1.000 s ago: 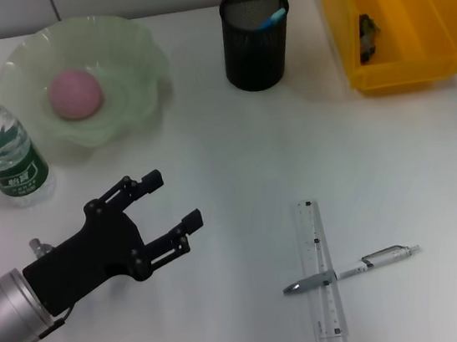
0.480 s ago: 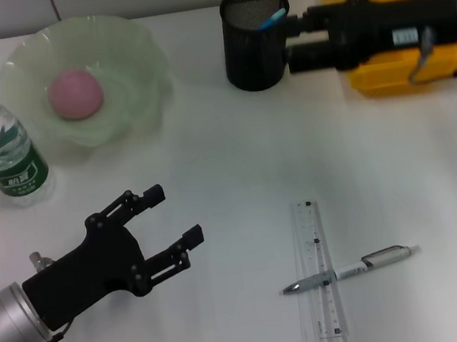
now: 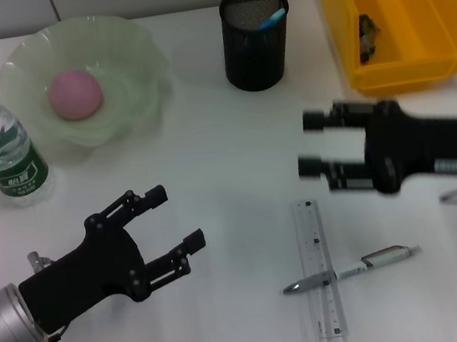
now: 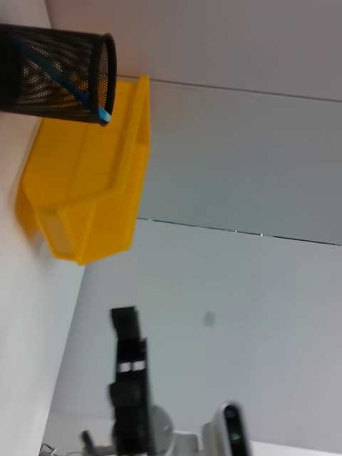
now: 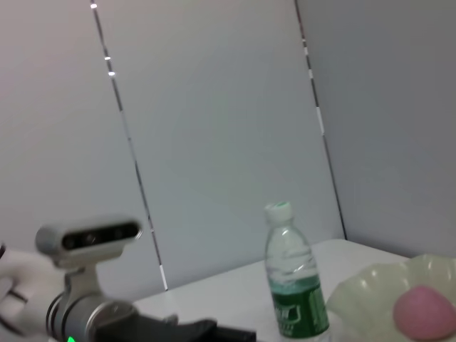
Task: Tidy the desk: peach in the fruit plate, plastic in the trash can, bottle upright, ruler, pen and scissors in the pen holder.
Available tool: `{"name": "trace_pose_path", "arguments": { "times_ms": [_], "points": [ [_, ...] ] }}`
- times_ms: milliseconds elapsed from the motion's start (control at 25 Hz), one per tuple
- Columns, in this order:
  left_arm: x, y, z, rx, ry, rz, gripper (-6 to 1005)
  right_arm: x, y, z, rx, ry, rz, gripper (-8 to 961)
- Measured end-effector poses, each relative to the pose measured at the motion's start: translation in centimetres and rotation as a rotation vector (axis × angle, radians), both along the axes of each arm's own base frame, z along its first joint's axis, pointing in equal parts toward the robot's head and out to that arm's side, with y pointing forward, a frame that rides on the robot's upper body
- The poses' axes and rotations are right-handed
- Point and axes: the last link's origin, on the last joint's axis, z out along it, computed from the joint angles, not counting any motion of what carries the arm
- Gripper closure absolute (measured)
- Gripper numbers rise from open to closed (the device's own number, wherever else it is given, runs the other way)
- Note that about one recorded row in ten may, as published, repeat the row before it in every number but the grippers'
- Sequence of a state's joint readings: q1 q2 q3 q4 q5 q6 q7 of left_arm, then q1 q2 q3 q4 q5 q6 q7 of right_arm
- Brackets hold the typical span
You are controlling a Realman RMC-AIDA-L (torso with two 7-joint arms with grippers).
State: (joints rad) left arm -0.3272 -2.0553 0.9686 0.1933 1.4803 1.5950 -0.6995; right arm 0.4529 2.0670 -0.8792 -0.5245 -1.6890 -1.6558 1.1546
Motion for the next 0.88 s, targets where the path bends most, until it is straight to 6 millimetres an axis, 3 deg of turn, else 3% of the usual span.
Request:
{"name": "trace_pose_path", "arguments": {
  "times_ms": [160,480,880],
  "points": [
    [-0.1,-0.4,-0.1,-0.029,0.013,-0.021,192,1.6,-1.9,-1.4,0.008,-0.024,0.022,273],
    [0.3,-0.1,0.0,-0.08,0.023,-0.045,192,2.3,-2.8,-2.3,0.006,-0.046,0.023,274],
    [0.7,0.5,0.4,-0.11,0.013,-0.04,193,1.8,-1.2,0.9,-0.026,-0.055,0.093,273]
  ]
}}
